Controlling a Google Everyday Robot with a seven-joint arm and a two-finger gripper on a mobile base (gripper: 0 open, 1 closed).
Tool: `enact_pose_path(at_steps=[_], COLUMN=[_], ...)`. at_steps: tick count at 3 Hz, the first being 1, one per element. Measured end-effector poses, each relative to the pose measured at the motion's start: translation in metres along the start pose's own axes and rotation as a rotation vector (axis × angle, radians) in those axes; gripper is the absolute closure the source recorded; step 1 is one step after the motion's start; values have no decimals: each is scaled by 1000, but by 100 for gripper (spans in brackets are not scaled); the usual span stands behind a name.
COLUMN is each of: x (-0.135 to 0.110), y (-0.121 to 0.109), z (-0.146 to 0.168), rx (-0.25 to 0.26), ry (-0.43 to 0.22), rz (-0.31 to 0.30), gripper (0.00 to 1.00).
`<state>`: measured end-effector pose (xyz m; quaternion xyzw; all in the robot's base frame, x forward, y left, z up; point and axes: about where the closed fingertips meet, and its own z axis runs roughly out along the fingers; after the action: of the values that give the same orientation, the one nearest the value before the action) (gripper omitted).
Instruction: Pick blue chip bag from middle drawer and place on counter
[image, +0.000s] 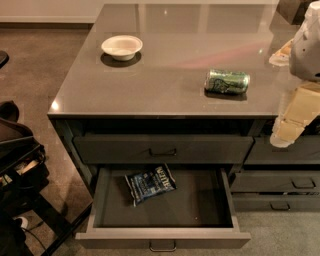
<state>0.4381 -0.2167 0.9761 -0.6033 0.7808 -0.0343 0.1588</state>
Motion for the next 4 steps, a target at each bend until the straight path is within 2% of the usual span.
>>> enact_pose_path(at_steps=[2, 3, 4], x=[-1, -12, -13], y=[1, 31, 71], z=[-1, 0, 53], rx=[13, 42, -4], ry=[-19, -110, -253], rz=[-1, -25, 46], gripper=[0, 0, 0])
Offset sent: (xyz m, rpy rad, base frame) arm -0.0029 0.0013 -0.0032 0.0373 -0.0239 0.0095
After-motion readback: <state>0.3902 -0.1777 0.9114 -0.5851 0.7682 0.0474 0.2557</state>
